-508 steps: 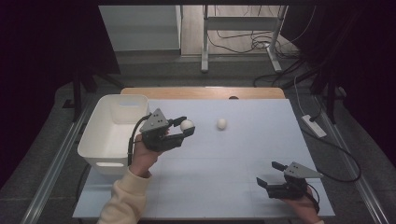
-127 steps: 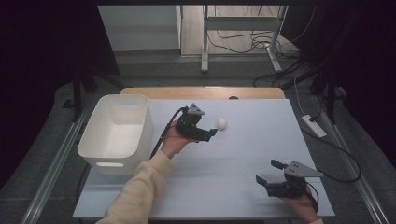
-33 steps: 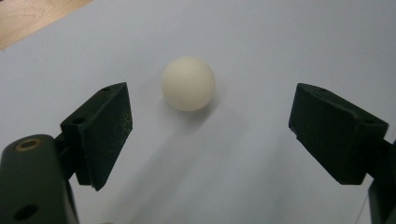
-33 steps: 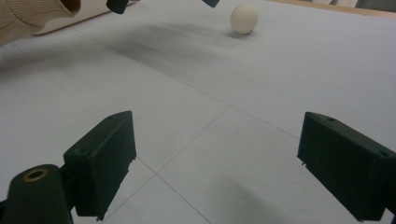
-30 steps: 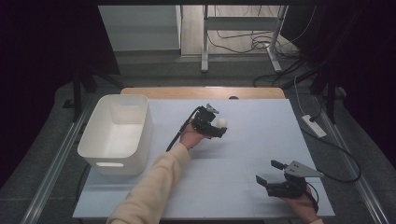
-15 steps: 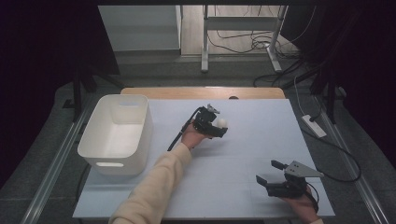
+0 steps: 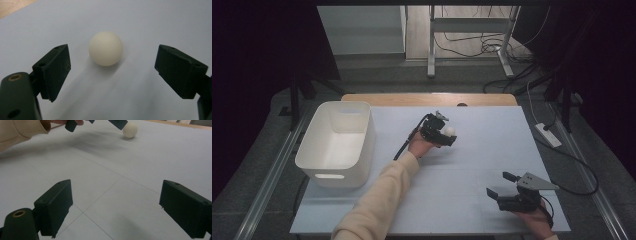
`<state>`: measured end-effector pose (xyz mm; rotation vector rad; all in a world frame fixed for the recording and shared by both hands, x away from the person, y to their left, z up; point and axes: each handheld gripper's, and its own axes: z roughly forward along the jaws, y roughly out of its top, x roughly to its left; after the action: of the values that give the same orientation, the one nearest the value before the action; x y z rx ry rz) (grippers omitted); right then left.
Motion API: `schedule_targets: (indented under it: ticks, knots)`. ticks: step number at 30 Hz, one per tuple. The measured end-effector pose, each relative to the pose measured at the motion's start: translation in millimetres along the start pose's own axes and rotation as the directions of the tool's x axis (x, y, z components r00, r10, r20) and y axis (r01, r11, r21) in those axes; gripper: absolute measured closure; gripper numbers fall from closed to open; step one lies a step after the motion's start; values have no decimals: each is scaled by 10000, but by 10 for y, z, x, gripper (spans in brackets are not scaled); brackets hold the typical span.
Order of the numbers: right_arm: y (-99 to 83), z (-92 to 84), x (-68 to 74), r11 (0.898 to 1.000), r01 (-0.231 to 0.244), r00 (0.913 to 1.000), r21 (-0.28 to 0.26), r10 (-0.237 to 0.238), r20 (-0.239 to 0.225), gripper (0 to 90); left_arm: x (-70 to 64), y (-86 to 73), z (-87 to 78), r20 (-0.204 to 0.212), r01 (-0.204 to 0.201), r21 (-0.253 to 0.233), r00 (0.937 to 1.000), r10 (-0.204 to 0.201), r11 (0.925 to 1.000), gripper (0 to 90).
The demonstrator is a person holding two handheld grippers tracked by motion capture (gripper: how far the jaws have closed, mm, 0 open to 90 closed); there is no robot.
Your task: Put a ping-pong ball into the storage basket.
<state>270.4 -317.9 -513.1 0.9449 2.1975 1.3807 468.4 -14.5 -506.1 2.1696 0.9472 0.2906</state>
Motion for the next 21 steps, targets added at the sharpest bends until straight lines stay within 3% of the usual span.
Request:
schedule_targets:
  ticks: [21]
  knots:
    - [-10,-16,-9,10000,-78,10000,-6,78,10,113,29,58,207,-11,119,262,9999,-119,9996,146]
